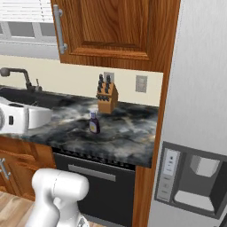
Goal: Place the condiment bottle and mustard from the counter to the top shelf of the fridge. If the existing items in the fridge are on the top shelf, move them to other shelves.
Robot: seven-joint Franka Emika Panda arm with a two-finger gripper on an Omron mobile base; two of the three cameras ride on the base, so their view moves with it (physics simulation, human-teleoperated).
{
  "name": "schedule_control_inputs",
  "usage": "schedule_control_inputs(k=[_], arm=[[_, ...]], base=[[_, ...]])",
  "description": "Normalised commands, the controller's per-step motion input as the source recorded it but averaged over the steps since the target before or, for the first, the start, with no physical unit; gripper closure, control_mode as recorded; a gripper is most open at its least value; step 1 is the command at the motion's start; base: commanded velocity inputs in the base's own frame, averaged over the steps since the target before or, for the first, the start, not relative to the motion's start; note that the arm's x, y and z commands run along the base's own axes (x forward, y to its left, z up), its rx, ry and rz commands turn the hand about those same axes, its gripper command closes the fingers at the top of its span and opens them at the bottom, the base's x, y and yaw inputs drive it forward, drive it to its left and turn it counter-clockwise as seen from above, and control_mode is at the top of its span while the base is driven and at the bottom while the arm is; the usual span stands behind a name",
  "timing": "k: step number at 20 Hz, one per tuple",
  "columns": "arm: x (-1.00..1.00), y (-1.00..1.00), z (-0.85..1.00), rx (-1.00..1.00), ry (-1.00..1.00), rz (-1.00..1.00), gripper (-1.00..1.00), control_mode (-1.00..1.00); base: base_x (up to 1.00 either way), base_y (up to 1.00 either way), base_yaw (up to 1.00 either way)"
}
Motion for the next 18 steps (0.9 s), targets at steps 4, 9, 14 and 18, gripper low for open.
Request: schedule_control_inputs(k=[4,9,14,18], arm=[[0.47,-0.07,-0.15,0.01,0.26,0.0,-1.0,-1.0],[0.72,-0.16,-0.34,0.02,0.5,0.07,-1.0,-1.0],[0.52,-0.33,-0.47,0.07,0.4,0.13,-1.0,-1.0],[0.73,-0.02,-0.64,0.04,0.34,0.17,-1.0,-1.0]], base=[[0.0,0.0,0.0],[0.0,0.0,0.0],[0.0,0.0,0.0],[0.0,0.0,0.0]])
